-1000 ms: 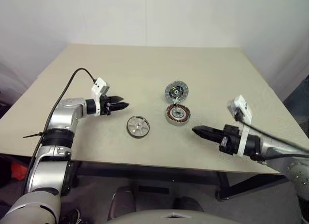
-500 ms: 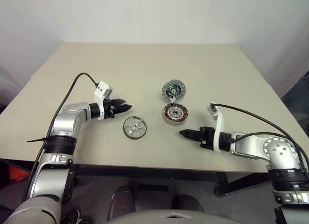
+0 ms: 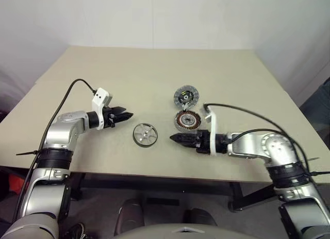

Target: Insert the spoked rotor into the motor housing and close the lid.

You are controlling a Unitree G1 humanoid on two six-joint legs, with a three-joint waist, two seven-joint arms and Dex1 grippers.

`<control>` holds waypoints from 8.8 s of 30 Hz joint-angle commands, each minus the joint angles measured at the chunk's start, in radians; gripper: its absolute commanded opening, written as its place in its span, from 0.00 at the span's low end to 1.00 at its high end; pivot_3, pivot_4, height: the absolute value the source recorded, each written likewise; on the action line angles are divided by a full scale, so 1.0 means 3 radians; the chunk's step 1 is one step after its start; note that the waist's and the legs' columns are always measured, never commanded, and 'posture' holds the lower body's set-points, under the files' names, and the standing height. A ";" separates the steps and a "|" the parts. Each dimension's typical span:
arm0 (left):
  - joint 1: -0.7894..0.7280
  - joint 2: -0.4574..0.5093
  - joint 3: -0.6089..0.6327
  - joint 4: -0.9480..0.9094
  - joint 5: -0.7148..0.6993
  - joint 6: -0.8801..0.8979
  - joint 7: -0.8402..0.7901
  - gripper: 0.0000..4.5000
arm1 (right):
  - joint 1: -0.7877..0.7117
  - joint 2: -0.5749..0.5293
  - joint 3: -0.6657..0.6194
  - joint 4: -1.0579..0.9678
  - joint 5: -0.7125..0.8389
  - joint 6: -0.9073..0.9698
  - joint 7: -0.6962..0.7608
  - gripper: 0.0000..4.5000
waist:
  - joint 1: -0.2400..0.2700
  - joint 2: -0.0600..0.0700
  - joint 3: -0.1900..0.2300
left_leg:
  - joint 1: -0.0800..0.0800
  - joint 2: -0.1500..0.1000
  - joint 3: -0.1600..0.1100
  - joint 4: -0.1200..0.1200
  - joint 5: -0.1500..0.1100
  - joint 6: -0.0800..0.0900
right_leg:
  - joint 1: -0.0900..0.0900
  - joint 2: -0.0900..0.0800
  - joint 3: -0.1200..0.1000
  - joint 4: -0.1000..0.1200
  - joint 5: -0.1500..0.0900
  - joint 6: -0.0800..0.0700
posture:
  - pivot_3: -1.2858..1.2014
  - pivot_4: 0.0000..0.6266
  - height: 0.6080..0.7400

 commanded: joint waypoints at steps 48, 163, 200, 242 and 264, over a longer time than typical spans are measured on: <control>-0.0162 0.0031 0.0006 0.0074 -0.0054 -0.0211 0.0230 0.59 | -0.1043 0.1634 -0.1340 0.0715 -0.2268 0.0611 0.0732 0.20 | -0.0096 -0.0008 -0.0005 | 0.0007 0.0004 -0.0006 -0.0004 0.0009 -0.0015 | -0.0007 0.0009 0.0004 0.0018 0.0020 -0.0032 | 0.52 0.00 1.00; -0.0107 -0.0128 -0.0052 0.0143 -0.0041 -0.0382 0.0351 0.59 | -0.0423 0.1851 -0.3232 -0.0300 -0.1658 0.1328 -0.0964 0.06 | -0.0023 0.0003 -0.0001 | 0.0024 0.0006 -0.0003 -0.0013 0.0019 -0.0031 | -0.0009 0.0018 0.0017 0.0032 0.0006 -0.0008 | 0.52 0.00 1.00; -0.0103 -0.0177 -0.0110 0.0160 -0.0018 -0.0392 0.0339 0.59 | -0.0165 0.1365 -0.2516 -0.0760 -0.1053 0.0767 -0.0932 0.26 | -0.0016 0.0004 -0.0001 | 0.0020 0.0005 -0.0005 -0.0013 0.0020 -0.0032 | -0.0011 0.0018 0.0017 0.0031 0.0006 -0.0007 | 0.52 0.00 1.00; -0.0141 -0.0261 -0.0095 0.0088 -0.0023 -0.0369 0.0411 0.59 | -0.0141 0.0835 -0.0042 0.0076 -0.4394 -0.1688 0.1582 0.26 | -0.0035 -0.0005 -0.0006 | 0.0023 0.0006 -0.0006 0.0011 0.0008 -0.0011 | 0.0005 0.0017 0.0017 0.0032 0.0021 -0.0033 | 0.52 0.00 1.00; -0.0113 -0.0315 -0.0115 0.0022 -0.0042 -0.0342 0.0440 0.59 | -0.0127 0.0740 -0.0403 0.0183 -0.4551 -0.1591 0.1744 0.26 | -0.0034 -0.0005 -0.0006 | 0.0032 0.0007 -0.0005 0.0010 0.0005 -0.0006 | 0.0010 0.0020 0.0020 0.0032 0.0023 -0.0036 | 0.52 0.00 1.00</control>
